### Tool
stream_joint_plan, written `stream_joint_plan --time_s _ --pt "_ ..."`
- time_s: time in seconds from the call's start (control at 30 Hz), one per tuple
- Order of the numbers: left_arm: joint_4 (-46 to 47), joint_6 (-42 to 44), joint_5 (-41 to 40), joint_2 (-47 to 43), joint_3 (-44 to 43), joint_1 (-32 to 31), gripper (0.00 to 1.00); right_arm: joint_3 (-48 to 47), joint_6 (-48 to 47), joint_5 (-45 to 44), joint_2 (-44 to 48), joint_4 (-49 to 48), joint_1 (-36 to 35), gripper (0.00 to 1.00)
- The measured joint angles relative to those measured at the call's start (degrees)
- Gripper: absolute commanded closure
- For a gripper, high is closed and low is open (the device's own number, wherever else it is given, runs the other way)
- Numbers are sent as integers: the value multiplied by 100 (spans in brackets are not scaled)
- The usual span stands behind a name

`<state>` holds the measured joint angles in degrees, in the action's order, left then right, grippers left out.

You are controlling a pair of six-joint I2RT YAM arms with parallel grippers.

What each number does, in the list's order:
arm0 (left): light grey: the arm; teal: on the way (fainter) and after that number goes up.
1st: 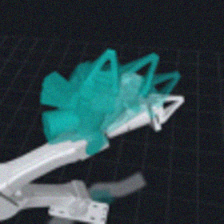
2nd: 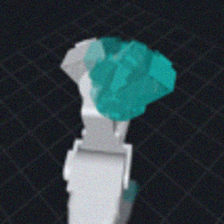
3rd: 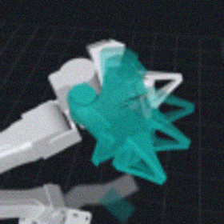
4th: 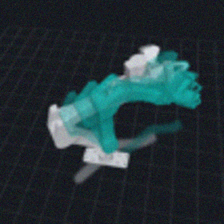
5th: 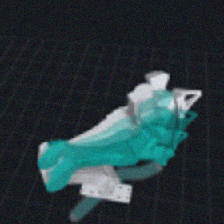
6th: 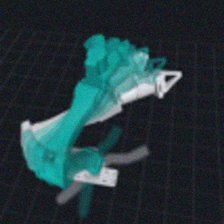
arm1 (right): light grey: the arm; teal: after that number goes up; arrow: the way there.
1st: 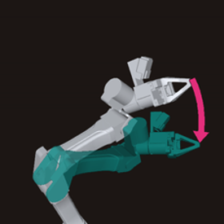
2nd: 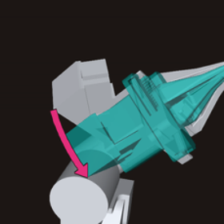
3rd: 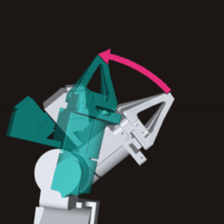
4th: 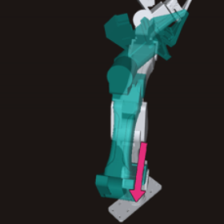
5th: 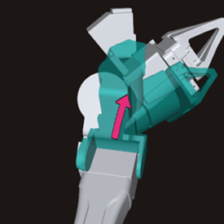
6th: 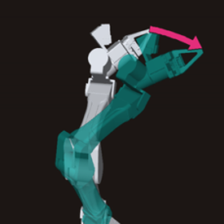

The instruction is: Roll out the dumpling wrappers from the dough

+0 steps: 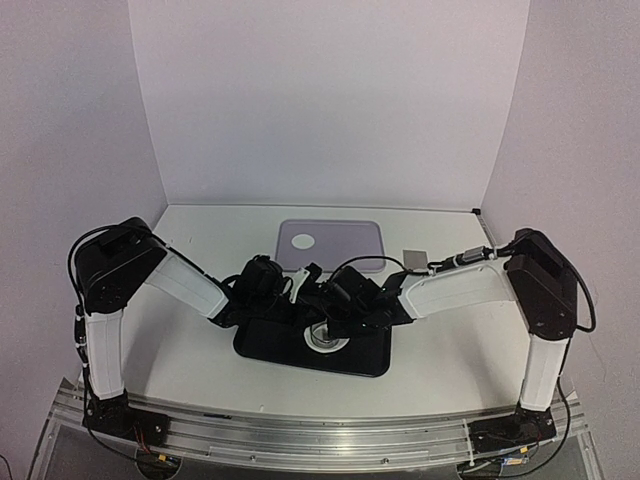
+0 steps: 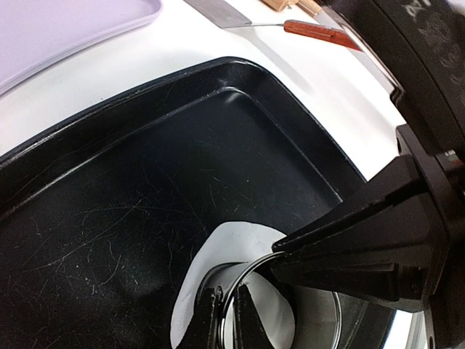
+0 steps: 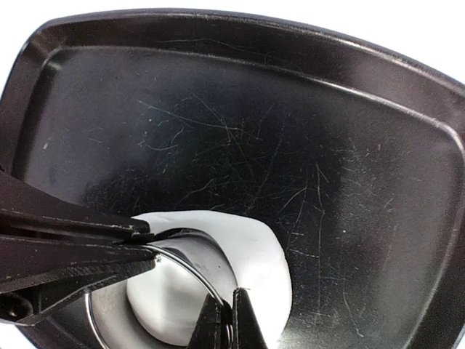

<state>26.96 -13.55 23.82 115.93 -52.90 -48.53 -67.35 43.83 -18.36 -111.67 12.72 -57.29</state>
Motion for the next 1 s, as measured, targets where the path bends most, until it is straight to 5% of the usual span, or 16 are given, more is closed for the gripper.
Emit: stream_joint_plan --time_s 0.33,0.7,1.0 --pt "107 8 146 34 21 42 100 -290 -89 -374 -141 377 -162 100" --pt "-148 307 253 -16 -114 116 100 373 -3 -166 64 -502 -61 100" --pt "-445 183 801 23 -235 503 100 -575 -365 -194 -390 189 -30 100"
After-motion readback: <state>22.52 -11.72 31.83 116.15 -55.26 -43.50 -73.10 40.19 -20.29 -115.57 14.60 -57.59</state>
